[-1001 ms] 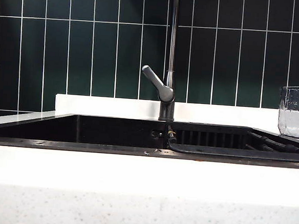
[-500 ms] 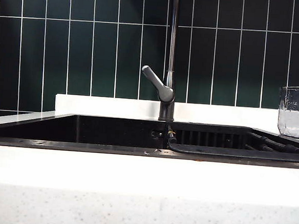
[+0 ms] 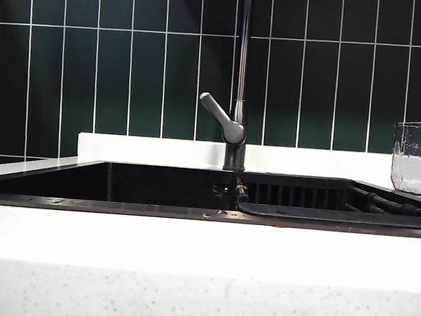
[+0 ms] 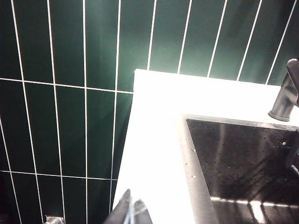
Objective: Pick up the mug next to the sink, go to the faucet to get some water, pour the water into the sink, and finally put the mug back to its place.
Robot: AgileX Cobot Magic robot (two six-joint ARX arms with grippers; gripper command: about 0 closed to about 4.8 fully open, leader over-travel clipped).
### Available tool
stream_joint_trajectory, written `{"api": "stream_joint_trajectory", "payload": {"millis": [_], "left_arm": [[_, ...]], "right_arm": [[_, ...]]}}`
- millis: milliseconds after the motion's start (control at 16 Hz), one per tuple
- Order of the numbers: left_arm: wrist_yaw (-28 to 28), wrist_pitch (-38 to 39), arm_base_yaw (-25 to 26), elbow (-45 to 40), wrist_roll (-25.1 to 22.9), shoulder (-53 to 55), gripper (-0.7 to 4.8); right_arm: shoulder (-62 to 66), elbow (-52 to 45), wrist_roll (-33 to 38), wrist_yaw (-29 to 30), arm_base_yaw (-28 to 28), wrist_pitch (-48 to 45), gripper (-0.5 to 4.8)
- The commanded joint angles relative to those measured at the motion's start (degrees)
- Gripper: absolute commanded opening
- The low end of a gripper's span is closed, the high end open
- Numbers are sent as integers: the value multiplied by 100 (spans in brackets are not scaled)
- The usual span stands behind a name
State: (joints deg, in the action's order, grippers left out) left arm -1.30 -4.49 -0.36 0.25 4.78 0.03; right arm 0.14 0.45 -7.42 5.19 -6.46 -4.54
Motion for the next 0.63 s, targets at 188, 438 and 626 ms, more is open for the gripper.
{"api": "stream_joint_trajectory", "payload": {"millis": [188,438,626], "left_arm": [[-2,-68,0,17,15,0,-5],[-2,-63,0,17,15,0,-5],[-2,-63,0,17,15,0,-5]], "right_arm": [[0,0,-9,96,264,-131,-5],[0,-2,-9,96,262,-122,-5],[0,-2,-9,94,262,-122,-5]]}}
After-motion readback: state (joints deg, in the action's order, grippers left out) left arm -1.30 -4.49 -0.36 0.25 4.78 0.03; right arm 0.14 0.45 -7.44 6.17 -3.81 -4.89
